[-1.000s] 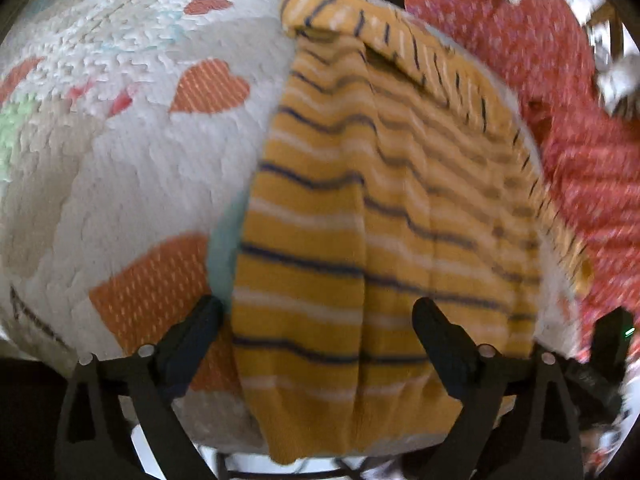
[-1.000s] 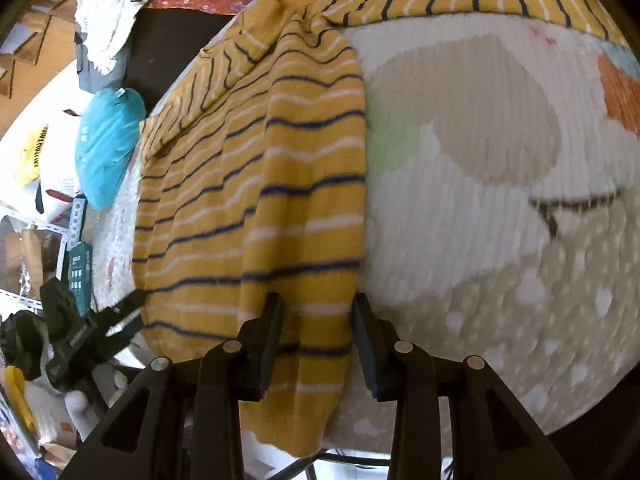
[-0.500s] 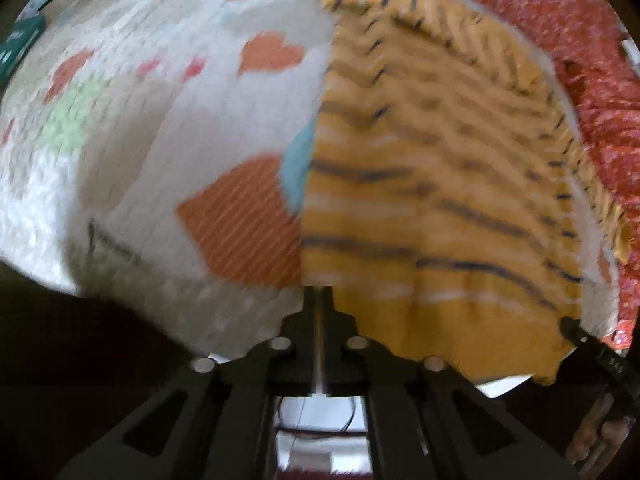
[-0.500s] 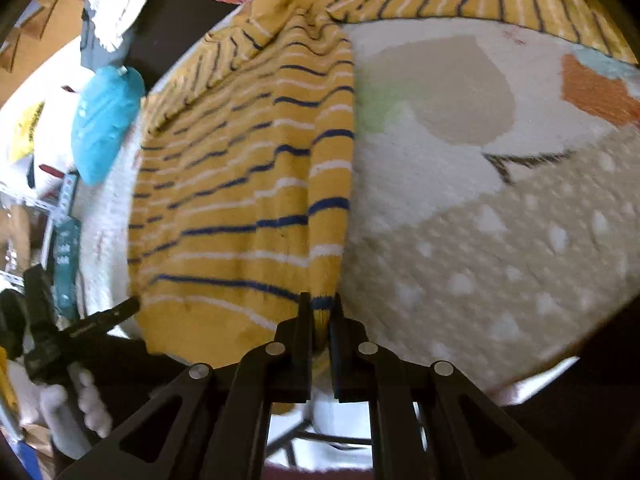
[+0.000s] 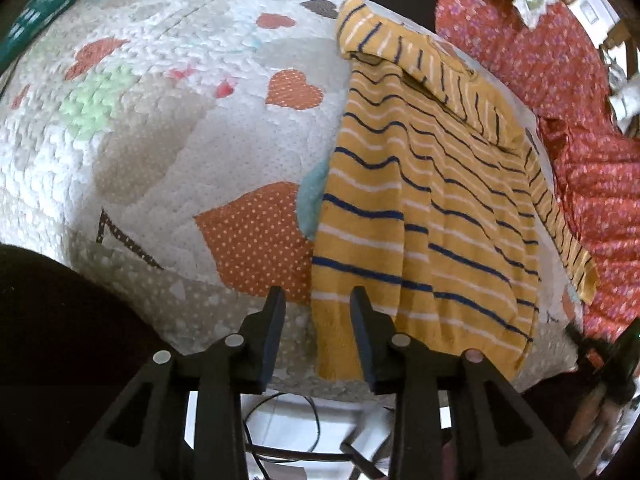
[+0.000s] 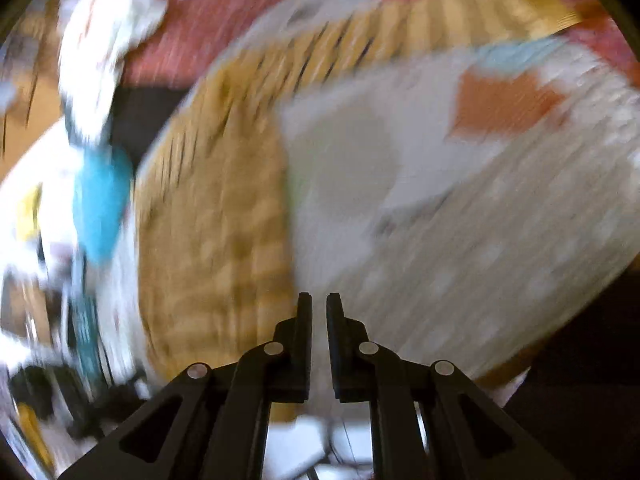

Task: Fold small clothes

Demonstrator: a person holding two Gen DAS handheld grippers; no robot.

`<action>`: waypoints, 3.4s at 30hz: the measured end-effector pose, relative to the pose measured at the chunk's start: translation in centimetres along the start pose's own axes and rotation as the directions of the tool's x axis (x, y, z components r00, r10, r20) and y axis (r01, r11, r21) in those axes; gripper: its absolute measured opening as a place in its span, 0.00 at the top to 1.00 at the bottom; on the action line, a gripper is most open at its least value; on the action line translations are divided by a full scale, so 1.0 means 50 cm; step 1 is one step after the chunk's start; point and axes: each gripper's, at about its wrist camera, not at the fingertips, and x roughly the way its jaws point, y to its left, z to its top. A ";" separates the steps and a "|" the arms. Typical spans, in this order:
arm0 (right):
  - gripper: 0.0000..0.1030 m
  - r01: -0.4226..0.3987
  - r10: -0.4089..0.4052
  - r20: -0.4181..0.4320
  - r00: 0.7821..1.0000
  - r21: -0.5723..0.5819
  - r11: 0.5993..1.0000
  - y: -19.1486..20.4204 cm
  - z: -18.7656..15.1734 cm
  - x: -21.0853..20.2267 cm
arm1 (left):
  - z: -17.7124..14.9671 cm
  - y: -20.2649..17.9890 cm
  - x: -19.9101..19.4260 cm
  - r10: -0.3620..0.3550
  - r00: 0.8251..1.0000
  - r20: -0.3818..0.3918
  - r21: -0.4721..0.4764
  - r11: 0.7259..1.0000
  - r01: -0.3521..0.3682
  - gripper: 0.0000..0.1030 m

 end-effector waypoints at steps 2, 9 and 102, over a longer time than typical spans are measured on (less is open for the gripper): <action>0.73 0.018 -0.027 0.096 0.995 0.097 0.995 -0.049 0.057 -0.035 | 0.008 -0.036 0.016 0.010 1.000 0.005 0.040 0.999 -0.011 0.65; 0.45 0.089 -0.227 0.280 0.933 0.432 0.898 -0.192 0.200 -0.068 | 0.002 -0.054 0.027 0.053 0.999 0.005 0.092 0.994 -0.053 0.58; 0.65 -0.190 0.215 -0.238 0.947 0.126 0.974 0.065 -0.093 0.201 | 0.088 -0.012 0.112 -0.272 0.958 -0.085 -0.121 0.958 0.262 0.43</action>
